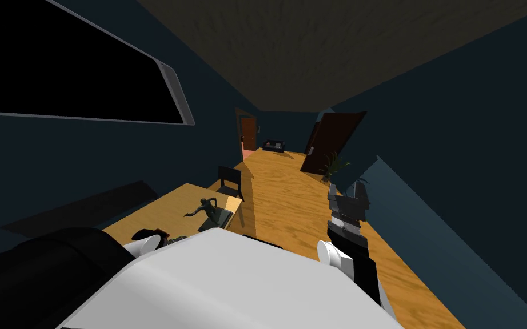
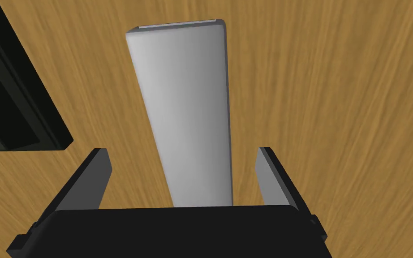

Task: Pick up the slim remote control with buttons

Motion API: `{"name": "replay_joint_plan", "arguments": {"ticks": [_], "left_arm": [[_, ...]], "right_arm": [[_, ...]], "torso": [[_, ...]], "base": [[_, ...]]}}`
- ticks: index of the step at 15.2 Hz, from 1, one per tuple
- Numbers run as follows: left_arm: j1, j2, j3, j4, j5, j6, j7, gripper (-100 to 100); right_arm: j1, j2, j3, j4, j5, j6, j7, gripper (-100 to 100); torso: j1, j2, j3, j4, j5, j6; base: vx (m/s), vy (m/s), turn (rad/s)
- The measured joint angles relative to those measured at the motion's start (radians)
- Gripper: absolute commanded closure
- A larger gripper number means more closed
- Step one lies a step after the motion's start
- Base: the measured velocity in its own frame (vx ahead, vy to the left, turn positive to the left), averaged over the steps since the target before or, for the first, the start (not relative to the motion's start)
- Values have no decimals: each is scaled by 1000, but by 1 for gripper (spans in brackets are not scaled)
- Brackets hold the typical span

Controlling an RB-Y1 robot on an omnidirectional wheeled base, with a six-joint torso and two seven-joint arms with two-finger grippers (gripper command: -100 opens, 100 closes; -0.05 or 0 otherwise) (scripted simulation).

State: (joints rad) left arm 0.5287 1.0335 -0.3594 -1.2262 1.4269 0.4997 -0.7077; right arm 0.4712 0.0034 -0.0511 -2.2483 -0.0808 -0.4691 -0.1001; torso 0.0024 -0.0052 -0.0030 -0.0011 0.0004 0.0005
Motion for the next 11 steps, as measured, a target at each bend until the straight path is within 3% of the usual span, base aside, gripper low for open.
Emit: {"name": "replay_joint_plan", "arguments": {"ticks": [1,4,9,10,11], "left_arm": [[-1,6,-7,22,23,18,-14,-100],[9,26,-27,34,40,49,-7,-100],[-13,-40,-28,73,-16,34,4,-100],[-16,-43,-28,77,-18,33,4,100],[-16,-43,-28,76,-18,33,5,100]], "right_arm": [[0,0,0,0,0,0,0,0],[0,0,0,0,0,0,0,0],[0,0,0,0,0,0,0,0],[0,0,0,0,0,0,0,0],[0,0,0,0,0,0,0,0]], "torso": [[0,0,0,0,0,0],[-2,1,0,0,0,-1],[-2,4,3,1,0,-1],[-2,4,3,1,0,-1],[-3,4,2,1,-1,-1]], "base": [[50,53,-201],[24,36,-91],[-13,37,-27],[-4,8,-2],[-6,5,19]]}}
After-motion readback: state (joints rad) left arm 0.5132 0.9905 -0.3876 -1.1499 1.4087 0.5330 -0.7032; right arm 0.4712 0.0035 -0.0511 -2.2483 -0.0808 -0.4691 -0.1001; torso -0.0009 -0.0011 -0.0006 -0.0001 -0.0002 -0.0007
